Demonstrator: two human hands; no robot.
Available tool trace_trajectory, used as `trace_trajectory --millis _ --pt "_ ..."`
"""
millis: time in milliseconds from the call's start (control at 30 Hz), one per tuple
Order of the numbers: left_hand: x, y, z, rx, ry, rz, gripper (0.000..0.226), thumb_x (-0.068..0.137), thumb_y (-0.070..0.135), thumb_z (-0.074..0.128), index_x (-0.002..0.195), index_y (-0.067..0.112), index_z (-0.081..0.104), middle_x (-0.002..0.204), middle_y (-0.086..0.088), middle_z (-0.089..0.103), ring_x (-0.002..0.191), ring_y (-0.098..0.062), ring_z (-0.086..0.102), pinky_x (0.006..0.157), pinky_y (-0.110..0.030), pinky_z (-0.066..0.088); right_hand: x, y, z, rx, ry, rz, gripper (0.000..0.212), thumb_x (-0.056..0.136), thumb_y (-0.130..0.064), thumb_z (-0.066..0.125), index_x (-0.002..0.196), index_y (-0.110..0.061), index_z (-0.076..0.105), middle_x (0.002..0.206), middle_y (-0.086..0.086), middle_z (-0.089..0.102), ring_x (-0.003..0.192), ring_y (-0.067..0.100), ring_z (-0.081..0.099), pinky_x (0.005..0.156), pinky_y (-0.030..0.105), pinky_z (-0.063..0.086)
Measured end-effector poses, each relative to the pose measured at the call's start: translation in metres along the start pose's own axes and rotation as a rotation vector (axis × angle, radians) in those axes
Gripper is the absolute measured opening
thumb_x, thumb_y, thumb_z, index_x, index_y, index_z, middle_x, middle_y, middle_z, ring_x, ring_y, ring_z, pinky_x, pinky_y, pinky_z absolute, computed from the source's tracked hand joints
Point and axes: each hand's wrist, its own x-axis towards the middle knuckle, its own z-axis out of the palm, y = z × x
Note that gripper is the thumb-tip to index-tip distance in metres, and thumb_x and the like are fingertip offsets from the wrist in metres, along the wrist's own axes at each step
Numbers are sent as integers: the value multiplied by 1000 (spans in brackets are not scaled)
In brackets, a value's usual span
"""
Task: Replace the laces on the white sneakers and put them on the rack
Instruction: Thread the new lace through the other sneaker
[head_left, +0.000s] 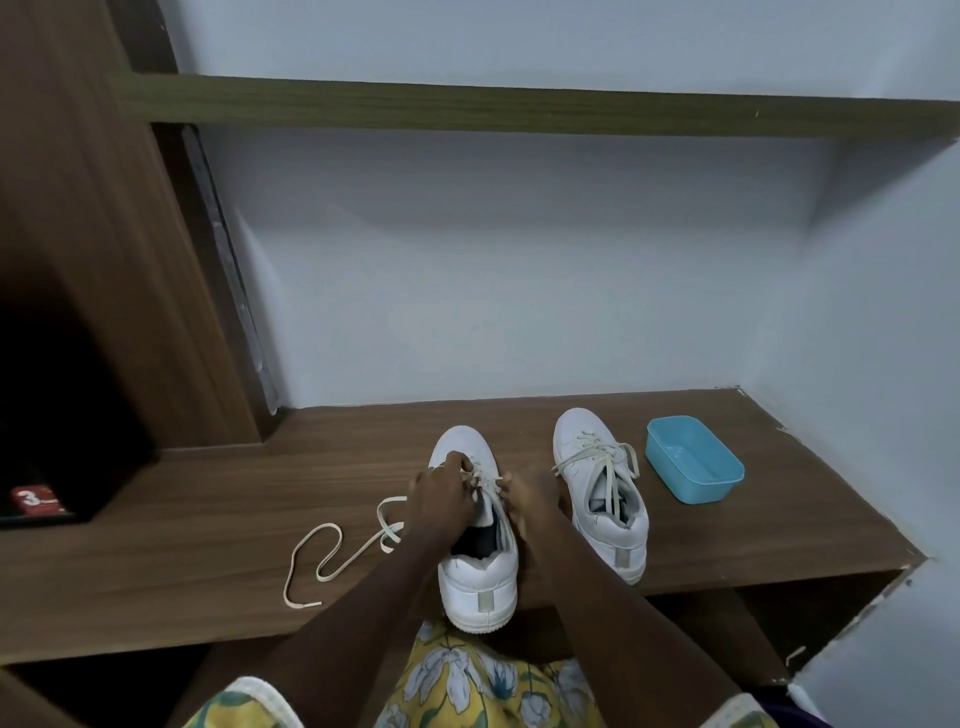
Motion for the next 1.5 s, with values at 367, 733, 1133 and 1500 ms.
trace_trajectory --millis 367,733,1133,1500 --pt "0 -21 -3 -22 22 -74 27 98 20 38 109 18 63 102 -3 66 103 -21 57 99 -33 29 -4 -29 -37 558 91 -67 34 90 0 21 62 -15 32 62 4 33 55 17 33 56 27 34" --pt "-1 -20 -9 -63 2 -141 28 95 13 41 111 23 61 113 1 61 112 -19 52 95 -35 30 0 -58 -67 383 133 -215 33 94 -6 31 66 -17 45 62 0 36 51 11 30 33 12 22" --pt "3 -22 -14 -260 18 -103 33 90 3 48 108 25 65 104 2 58 108 -21 50 86 -35 38 -14 -23 -9 -927 -46 -482 17 80 1 62 90 -4 75 94 11 73 90 23 66 78 28 51" --pt "-2 -46 -12 -280 106 -92 29 80 -8 55 103 5 67 106 -15 61 100 -33 54 82 -39 44 -12 -37 -65 -833 228 -169 27 89 -8 53 64 -5 61 48 3 56 43 13 55 51 19 49"
